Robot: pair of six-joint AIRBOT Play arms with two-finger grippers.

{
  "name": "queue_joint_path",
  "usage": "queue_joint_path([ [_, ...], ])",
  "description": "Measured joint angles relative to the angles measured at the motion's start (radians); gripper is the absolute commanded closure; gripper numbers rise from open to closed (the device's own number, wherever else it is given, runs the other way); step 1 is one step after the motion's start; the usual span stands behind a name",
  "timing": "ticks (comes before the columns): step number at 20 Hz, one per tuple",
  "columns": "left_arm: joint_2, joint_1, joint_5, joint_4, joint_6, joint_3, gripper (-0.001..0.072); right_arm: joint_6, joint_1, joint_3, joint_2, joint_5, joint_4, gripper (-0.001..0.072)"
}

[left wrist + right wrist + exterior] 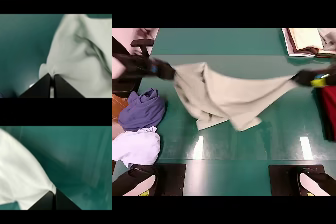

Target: Fold the shirts.

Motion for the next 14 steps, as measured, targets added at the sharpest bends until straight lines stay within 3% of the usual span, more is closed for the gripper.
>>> queue_joint_path([
  [7, 0.222, 0.0, -0.069, 0.003, -0.007, 0.369, 0.0679, -0.039, -0.218, 0.408, 0.154, 0.148, -0.014, 0.0696],
  [14, 0.282, 0.0, -0.207, -0.098, -0.008, 0.579, 0.0679, -0.043, -0.374, 0.755, 0.056, 0.294, -0.014, 0.0696],
])
